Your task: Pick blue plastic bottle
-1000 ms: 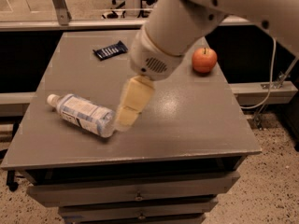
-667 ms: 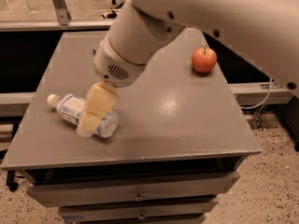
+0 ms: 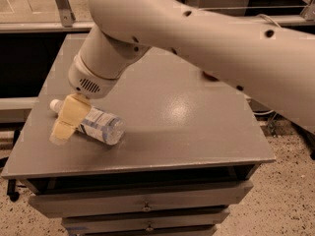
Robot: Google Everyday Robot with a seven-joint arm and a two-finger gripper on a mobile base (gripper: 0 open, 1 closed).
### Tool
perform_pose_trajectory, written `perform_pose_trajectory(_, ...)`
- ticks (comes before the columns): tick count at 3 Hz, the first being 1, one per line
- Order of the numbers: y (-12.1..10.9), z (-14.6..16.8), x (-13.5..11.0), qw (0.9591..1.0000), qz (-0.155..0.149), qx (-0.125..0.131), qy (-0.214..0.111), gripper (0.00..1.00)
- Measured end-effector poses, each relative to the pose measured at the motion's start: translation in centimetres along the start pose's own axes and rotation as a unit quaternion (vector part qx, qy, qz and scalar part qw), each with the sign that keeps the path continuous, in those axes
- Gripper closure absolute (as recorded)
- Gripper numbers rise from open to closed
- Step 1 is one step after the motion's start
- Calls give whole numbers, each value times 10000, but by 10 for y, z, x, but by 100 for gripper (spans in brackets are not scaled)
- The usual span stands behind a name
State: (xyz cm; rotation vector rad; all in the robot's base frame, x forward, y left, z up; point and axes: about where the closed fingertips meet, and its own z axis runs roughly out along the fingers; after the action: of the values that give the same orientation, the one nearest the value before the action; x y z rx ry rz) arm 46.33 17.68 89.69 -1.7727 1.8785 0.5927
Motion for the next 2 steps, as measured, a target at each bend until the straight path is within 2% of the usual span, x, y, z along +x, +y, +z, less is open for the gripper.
perform_pose_trajectory(1,-17,23,10,9999,104,3,103,0)
perform_pose_trajectory(2,-20,42,28,9993,230,-72,285,17)
